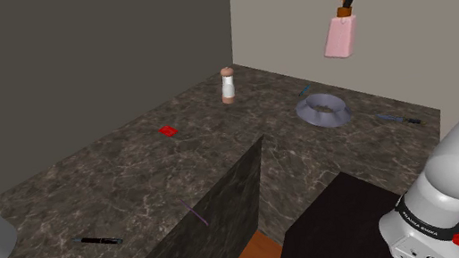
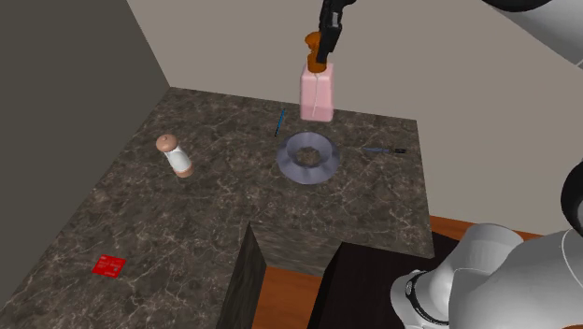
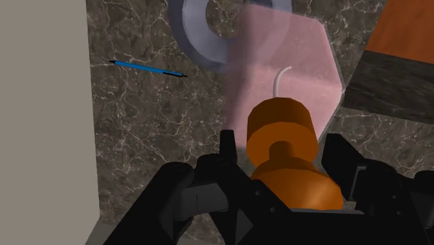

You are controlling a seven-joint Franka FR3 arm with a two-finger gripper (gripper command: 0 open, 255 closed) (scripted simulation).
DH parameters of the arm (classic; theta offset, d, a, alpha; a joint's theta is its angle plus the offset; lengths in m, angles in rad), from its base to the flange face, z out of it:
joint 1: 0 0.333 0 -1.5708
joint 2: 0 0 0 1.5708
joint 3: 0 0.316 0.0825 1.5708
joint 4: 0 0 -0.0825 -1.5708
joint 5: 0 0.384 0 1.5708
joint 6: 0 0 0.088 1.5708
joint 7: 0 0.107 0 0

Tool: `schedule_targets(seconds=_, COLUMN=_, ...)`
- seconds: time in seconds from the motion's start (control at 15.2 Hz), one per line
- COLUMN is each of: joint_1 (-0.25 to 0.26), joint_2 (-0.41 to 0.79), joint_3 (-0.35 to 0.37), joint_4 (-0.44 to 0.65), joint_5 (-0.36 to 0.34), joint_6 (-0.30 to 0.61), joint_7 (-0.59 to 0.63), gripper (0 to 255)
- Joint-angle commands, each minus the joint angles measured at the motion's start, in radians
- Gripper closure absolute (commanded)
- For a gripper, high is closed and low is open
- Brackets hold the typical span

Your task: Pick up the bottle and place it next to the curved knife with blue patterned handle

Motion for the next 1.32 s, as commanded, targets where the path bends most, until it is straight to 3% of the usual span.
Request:
schedule_targets(seconds=0.0, joint_1=-0.019, joint_2=-0.018, joint_3=-0.022, joint_4=-0.019, joint_5=-0.004, joint_6=0.000, joint_7=-0.043, gripper=255)
schedule_targets(seconds=0.73, joint_1=-0.133, joint_2=0.000, joint_3=-0.188, joint_4=0.018, joint_5=0.027, joint_6=-0.048, joint_7=-0.318, gripper=255)
schedule_targets(seconds=1.25, joint_1=-0.257, joint_2=0.139, joint_3=-0.337, joint_4=0.156, joint_5=0.141, joint_6=-0.119, joint_7=-0.568, gripper=255)
